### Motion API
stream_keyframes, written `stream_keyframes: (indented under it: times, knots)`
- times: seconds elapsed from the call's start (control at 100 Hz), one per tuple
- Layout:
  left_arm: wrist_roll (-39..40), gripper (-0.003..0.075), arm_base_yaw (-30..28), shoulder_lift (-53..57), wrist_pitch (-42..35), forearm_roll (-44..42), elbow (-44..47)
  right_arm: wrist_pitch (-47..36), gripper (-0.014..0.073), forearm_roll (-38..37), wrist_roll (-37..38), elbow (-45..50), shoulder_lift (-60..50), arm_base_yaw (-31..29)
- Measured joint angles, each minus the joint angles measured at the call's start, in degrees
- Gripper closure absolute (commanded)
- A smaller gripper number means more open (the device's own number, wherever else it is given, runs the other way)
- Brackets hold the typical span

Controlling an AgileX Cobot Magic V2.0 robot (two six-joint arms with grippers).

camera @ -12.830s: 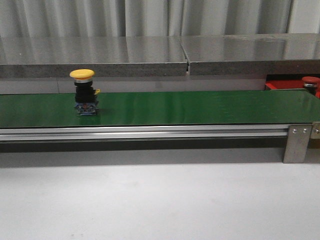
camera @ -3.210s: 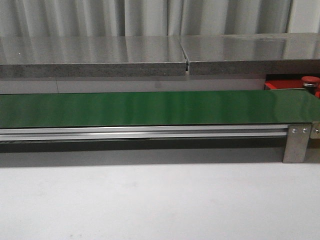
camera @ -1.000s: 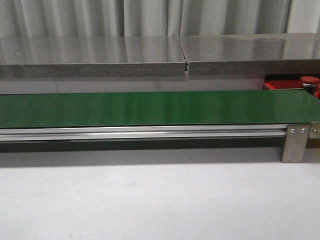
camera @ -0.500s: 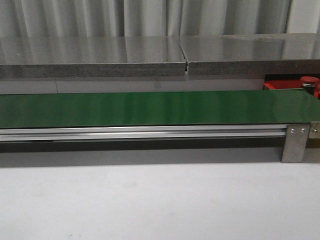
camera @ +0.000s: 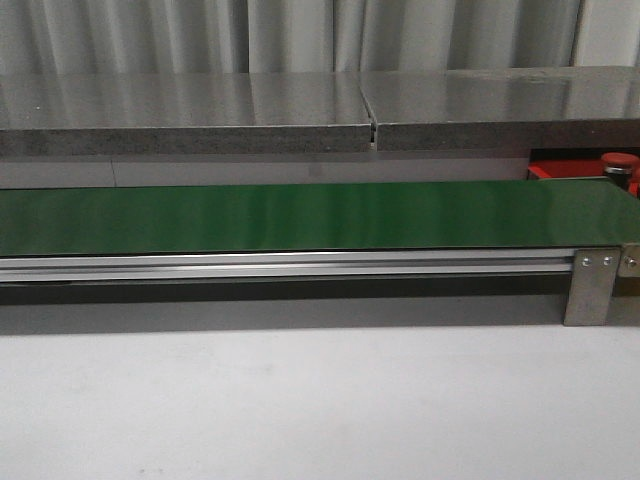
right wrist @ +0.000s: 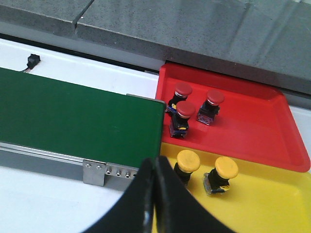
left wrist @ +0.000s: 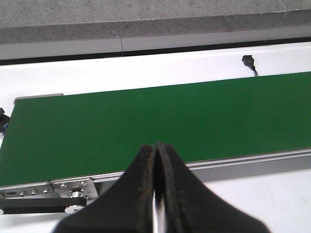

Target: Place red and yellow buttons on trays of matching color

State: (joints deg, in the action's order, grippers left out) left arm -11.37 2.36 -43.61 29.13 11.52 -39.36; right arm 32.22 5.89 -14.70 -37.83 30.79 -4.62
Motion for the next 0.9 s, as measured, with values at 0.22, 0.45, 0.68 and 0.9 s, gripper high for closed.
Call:
stream_keyframes:
  times: [0.22, 0.45, 0.68, 0.9]
  knots:
    - [6.77, 0.0738, -7.99, -9.99, 0.32, 1.44, -6.83, -0.14, 0.0602, 0.0, 0.0, 0.0, 0.0, 0.0]
    - [7.58, 0.0511, -19.85, -24.48, 5.87, 5.48, -16.69, -0.19, 0.0602, 0.0, 0.0, 0.0, 0.0, 0.0]
    - [7.58, 0.0156, -25.09, -37.01, 12.45, 5.57, -25.11, -0.19, 0.0602, 0.0, 0.0, 0.0, 0.0, 0.0]
    - [8.79, 0.0177, -27.2, -47.16, 13.34, 5.57, -33.24, -0.19, 0.0602, 0.0, 0.0, 0.0, 0.0, 0.0]
